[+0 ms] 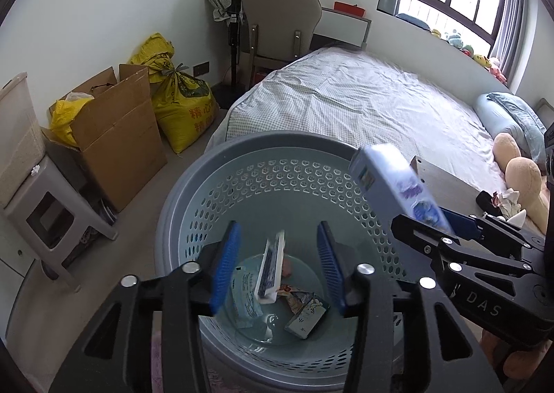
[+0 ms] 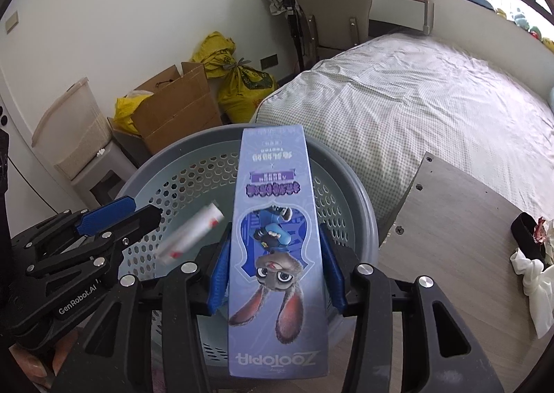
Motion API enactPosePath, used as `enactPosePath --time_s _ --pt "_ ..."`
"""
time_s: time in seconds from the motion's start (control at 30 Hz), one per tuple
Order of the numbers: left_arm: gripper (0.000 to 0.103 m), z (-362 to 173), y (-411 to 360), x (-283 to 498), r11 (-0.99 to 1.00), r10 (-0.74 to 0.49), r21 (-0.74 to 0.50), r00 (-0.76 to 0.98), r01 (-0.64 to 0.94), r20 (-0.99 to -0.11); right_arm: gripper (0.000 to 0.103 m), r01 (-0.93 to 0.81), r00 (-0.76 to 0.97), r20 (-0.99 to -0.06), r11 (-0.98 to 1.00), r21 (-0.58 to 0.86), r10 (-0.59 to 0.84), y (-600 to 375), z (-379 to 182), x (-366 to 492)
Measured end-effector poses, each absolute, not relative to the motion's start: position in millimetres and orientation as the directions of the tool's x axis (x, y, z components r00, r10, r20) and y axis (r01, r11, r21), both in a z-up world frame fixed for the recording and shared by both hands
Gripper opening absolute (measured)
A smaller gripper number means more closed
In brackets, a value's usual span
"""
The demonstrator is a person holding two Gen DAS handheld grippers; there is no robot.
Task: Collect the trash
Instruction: 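Open both tools to drop card box and tissue box into basket, then withdraw both tools from the basket toward the white cloth on the table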
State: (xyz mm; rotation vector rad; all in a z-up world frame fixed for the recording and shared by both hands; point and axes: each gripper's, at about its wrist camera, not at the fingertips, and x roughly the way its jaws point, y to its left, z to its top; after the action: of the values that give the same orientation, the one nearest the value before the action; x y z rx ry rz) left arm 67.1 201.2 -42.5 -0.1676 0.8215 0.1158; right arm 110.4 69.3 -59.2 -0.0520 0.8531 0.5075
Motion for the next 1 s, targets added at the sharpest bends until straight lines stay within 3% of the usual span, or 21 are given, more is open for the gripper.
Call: enactPosePath --time_s 1.0 --pt "0.063 -28 203 37 0.969 0.115 -0.068 0.682 -0.236 -0.722 0.06 -0.441 0.579 -0.708 0.886 0.147 0.405 51 -47 89"
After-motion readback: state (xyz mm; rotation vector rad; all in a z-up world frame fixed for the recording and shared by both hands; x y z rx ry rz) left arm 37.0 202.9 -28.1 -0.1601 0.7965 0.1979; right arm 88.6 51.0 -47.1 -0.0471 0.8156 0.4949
